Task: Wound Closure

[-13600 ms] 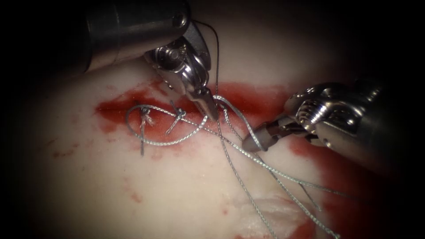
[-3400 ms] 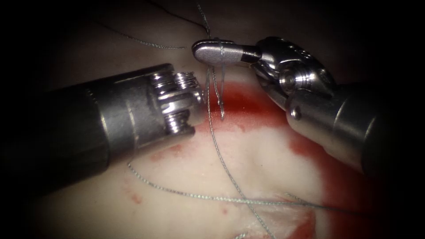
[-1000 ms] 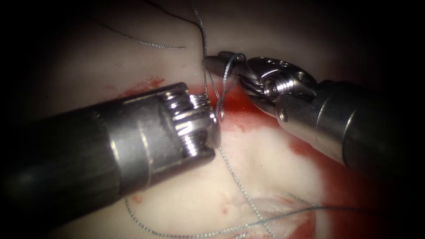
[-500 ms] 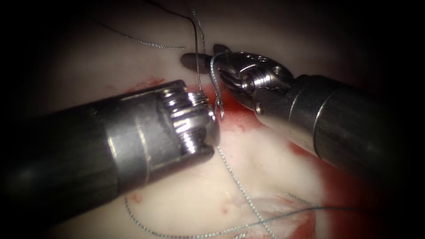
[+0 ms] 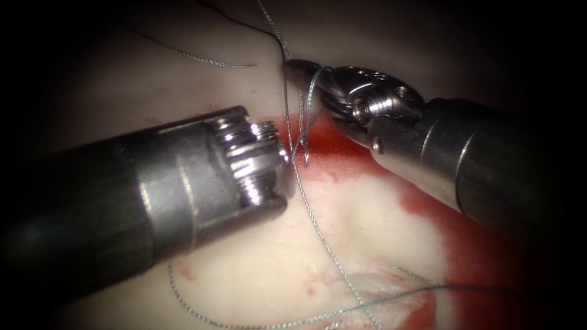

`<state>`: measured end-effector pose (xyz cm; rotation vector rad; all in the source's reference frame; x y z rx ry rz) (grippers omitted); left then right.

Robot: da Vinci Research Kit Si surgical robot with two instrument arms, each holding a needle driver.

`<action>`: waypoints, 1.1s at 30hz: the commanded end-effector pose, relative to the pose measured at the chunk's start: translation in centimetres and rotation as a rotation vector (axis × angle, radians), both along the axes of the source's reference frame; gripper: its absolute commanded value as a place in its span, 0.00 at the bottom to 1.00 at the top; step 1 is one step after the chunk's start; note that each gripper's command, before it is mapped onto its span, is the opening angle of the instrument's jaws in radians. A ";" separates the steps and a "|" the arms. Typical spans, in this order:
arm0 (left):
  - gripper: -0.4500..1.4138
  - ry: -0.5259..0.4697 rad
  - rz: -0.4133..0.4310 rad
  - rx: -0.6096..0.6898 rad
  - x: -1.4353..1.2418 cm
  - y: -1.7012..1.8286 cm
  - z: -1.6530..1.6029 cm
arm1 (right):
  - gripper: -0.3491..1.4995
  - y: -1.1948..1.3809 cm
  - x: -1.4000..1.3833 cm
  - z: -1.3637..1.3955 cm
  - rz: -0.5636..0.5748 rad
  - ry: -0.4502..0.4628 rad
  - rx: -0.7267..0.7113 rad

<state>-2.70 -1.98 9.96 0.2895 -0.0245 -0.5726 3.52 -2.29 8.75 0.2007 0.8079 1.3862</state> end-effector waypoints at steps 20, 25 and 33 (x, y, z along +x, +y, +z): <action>0.00 0.592 -0.553 -0.153 0.63 1.32 0.59 | 0.00 -0.14 -0.62 -0.23 -1.172 0.522 -0.496; 0.00 0.845 -0.463 -0.275 0.62 1.47 0.76 | 0.00 -0.24 -0.57 -0.28 -1.540 0.483 -0.660; 0.00 0.877 -0.243 -0.442 0.22 1.82 0.76 | 0.00 -0.60 -0.33 -0.49 -1.732 0.489 -0.753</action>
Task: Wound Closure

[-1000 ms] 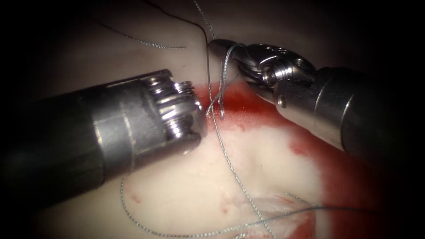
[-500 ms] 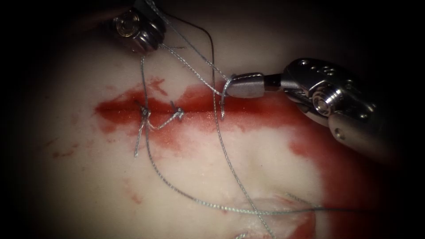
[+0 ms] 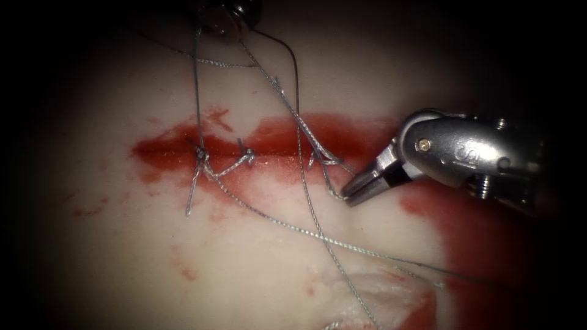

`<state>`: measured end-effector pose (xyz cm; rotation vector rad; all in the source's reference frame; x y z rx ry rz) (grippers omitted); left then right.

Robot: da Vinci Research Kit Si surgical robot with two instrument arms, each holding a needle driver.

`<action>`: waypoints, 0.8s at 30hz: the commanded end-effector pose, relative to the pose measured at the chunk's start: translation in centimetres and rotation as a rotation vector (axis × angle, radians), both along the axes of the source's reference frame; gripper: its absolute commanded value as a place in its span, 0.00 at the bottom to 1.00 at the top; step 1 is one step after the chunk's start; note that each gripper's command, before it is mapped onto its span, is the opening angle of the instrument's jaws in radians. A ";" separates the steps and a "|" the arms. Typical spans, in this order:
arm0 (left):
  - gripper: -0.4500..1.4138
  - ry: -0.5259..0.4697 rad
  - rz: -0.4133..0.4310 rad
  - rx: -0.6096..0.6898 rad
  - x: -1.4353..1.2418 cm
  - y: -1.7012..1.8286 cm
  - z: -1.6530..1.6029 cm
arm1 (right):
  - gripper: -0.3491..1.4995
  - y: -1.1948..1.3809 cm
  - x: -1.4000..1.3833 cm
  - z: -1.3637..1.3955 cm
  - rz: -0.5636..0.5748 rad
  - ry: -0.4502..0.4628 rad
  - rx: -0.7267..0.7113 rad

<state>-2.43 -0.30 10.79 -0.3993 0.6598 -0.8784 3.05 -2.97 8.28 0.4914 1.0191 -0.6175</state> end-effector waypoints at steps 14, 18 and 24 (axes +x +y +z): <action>0.00 0.200 0.400 -0.116 -0.51 0.19 -0.23 | 0.00 -0.14 0.68 -0.39 -0.234 0.262 -0.202; 0.00 0.375 0.642 -0.223 -0.69 0.15 0.04 | 0.00 -0.14 0.65 -0.42 -0.245 0.288 -0.232; 0.00 0.287 0.890 -0.292 -0.82 0.19 0.40 | 0.00 -0.28 0.52 -0.52 -0.250 0.306 -0.265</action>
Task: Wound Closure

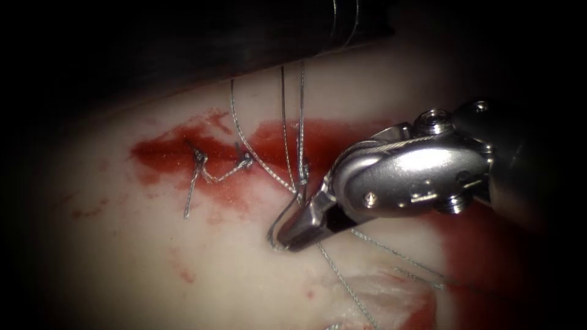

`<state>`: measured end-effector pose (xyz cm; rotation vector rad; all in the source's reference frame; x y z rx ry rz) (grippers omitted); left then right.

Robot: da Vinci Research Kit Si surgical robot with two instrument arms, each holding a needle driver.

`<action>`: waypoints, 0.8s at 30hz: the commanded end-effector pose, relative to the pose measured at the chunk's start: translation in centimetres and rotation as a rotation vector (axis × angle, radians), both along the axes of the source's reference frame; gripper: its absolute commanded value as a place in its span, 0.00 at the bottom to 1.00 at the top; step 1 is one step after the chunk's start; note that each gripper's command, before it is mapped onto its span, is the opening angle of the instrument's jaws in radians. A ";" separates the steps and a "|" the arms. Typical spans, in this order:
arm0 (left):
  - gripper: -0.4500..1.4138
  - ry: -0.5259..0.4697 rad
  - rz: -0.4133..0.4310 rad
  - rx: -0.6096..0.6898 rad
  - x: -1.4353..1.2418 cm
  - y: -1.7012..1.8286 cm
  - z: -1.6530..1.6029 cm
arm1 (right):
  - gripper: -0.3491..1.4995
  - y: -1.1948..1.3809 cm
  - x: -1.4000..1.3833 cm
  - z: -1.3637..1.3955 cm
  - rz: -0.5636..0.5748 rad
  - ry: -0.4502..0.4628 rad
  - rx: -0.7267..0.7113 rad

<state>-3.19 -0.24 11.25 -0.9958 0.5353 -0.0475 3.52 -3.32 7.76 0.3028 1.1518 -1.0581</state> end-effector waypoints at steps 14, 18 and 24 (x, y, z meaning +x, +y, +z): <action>0.00 0.060 0.035 0.017 -0.20 0.39 0.33 | 0.02 -0.53 0.12 -0.05 -0.275 0.001 -0.458; 0.00 0.069 0.030 0.014 -0.21 0.35 0.37 | 0.02 -0.61 0.12 -0.11 -0.412 -0.062 -0.561; 0.00 0.071 0.031 0.016 -0.19 0.29 0.41 | 0.00 -0.61 0.15 -0.29 -0.528 -0.116 -0.662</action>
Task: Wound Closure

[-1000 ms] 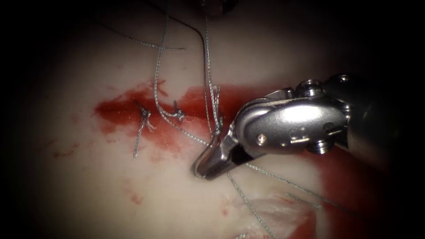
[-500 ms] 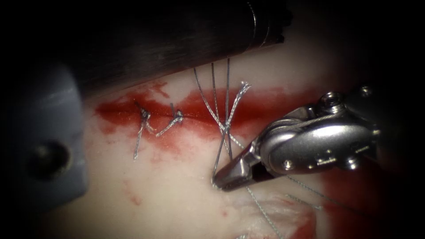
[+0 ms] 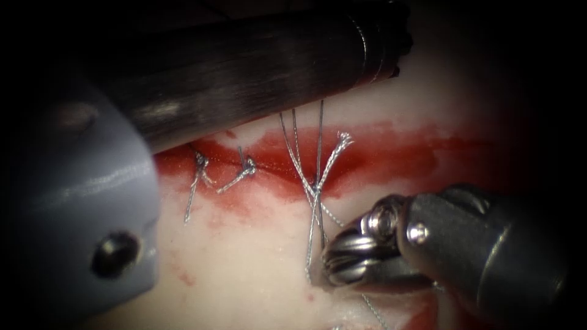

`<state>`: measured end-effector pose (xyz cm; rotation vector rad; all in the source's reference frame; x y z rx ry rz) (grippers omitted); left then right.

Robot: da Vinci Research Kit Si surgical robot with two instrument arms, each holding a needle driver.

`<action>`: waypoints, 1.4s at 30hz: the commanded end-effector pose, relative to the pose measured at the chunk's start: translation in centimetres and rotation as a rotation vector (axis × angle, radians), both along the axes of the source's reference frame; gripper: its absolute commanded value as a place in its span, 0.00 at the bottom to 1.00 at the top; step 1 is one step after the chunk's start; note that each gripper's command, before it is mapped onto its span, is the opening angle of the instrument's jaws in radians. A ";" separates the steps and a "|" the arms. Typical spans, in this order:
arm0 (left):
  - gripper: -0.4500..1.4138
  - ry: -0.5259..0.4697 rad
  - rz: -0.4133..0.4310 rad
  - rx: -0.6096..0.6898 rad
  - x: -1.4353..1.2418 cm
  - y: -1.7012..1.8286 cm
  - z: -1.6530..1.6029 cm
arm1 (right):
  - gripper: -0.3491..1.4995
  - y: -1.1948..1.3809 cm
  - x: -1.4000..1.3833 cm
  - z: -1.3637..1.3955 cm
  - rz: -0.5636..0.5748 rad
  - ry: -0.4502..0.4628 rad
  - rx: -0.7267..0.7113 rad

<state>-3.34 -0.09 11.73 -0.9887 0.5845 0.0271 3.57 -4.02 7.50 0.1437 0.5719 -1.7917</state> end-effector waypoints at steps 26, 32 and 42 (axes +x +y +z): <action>0.00 -0.129 -0.223 0.073 0.38 -0.03 -0.56 | 0.30 0.43 -0.06 -0.32 0.567 -0.108 0.007; 0.00 -0.548 -0.512 0.448 1.05 -0.41 -1.26 | 0.14 0.89 -0.24 -0.46 1.036 -0.296 0.167; 0.00 -0.823 -0.682 0.639 1.68 -1.16 -2.09 | 0.75 1.02 -0.40 -0.42 1.946 -0.488 0.814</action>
